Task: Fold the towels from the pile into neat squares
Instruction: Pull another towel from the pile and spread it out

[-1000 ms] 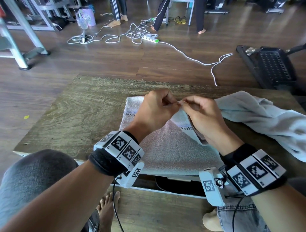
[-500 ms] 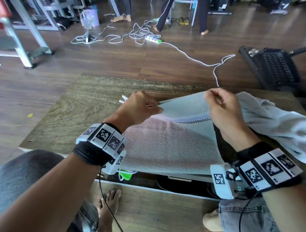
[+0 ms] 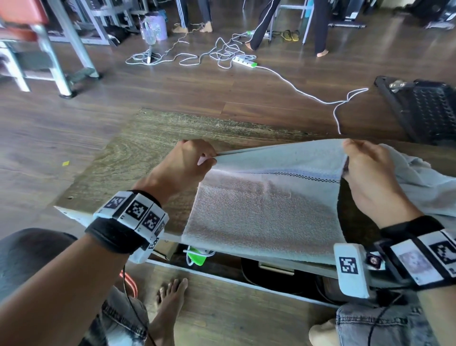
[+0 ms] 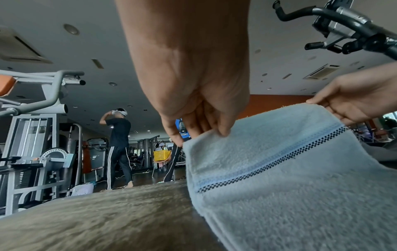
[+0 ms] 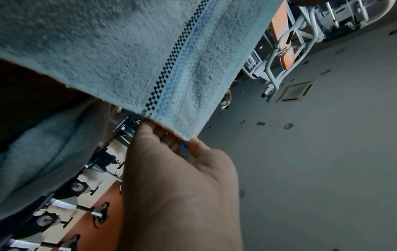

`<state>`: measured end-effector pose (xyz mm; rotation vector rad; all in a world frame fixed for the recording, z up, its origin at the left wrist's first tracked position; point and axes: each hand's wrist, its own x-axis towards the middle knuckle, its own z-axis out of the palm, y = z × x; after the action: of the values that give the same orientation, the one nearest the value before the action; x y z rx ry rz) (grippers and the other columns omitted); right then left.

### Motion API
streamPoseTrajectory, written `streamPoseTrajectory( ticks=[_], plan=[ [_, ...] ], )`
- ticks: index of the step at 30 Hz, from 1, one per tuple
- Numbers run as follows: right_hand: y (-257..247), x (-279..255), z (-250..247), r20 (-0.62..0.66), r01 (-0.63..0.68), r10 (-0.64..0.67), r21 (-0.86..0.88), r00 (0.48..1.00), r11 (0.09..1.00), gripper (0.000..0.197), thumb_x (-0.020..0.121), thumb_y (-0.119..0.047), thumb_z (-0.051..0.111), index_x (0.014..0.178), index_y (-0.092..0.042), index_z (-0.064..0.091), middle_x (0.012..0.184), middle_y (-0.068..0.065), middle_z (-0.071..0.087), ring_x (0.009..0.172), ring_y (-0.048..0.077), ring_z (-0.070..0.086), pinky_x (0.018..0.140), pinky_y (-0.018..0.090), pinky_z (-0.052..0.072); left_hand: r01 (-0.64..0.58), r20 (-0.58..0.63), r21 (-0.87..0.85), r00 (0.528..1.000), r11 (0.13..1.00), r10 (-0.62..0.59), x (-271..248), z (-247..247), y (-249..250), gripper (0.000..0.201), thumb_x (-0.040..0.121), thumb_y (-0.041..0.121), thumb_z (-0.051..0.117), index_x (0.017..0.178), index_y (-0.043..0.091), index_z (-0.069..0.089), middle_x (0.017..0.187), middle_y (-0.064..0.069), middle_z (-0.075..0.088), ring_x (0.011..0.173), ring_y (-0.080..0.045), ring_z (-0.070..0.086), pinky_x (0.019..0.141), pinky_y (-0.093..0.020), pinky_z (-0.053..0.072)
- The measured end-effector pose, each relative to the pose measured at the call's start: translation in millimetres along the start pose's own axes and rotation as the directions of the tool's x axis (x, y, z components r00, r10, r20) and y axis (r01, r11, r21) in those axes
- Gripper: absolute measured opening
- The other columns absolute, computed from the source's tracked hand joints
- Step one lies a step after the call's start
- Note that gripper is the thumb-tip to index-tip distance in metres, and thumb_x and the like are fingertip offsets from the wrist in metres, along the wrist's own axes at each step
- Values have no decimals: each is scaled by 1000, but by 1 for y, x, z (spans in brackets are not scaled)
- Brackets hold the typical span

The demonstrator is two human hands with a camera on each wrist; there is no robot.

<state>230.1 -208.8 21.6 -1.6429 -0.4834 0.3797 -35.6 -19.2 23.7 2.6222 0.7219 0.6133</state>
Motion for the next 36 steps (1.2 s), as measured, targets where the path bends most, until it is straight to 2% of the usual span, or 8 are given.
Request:
streamPoseTrajectory(
  ticks=[3,7,13,17,22,27,30,36],
  plan=[
    [1,-1,0,21,-18,18,-8,1000,1000,18,94,-37,59,87,-23,67,106,13,69,106,30,64,96,44,49,-13,-13,-4,1000,1000,13,-4,-2,-4,9,91,5,64,96,2,70,90,-8,70,79,-21,66,69,-31,54],
    [4,-2,-1,27,-25,25,5,999,1000,21,100,-32,57,81,-25,62,96,3,58,96,19,55,88,38,45,-11,-9,-18,1000,1000,11,-8,-5,-6,13,89,5,68,101,4,71,96,-5,70,82,-15,65,70,-15,49],
    [3,-2,-4,16,-3,3,1,1000,1000,19,93,-39,60,78,-28,64,97,3,62,99,22,61,103,53,47,-17,-35,-12,999,1000,16,-11,-9,-13,17,85,2,71,101,5,74,98,-7,72,82,-16,66,76,-32,58],
    [2,-3,-5,-20,117,-119,-62,993,991,17,90,-43,57,86,-31,67,97,11,68,92,28,65,91,52,53,-61,-47,-11,997,998,60,-13,-17,-9,14,86,3,71,99,5,72,92,-4,71,78,-14,66,73,-30,58],
    [-9,-9,-18,-46,188,-193,-91,980,978,23,98,-31,58,111,-15,69,108,11,72,105,28,69,96,52,55,-93,-146,4,985,996,93,-13,-38,0,14,85,4,72,99,3,69,86,-8,72,72,-14,65,69,-23,54],
    [-52,-18,-40,48,329,-327,-216,944,919,18,99,-16,61,113,-21,71,106,-4,72,93,0,66,87,24,55,-189,-61,141,978,972,199,-6,-78,17,8,85,-2,67,90,-3,74,87,-16,73,77,-26,68,70,-11,36],
    [-84,-19,-50,122,391,-371,-285,920,875,21,98,-14,63,93,-32,73,98,-8,75,93,9,70,87,31,56,-237,-13,213,969,948,245,3,-107,24,12,86,0,63,92,-1,74,90,-15,72,83,-30,68,74,-14,36],
    [-153,-6,-51,122,394,-378,-397,918,829,12,97,-14,63,94,-22,72,98,2,75,83,10,67,86,32,55,-177,8,295,983,939,183,41,-163,52,22,87,-4,57,99,3,73,100,-12,72,90,-30,65,77,-27,46]
  ],
)
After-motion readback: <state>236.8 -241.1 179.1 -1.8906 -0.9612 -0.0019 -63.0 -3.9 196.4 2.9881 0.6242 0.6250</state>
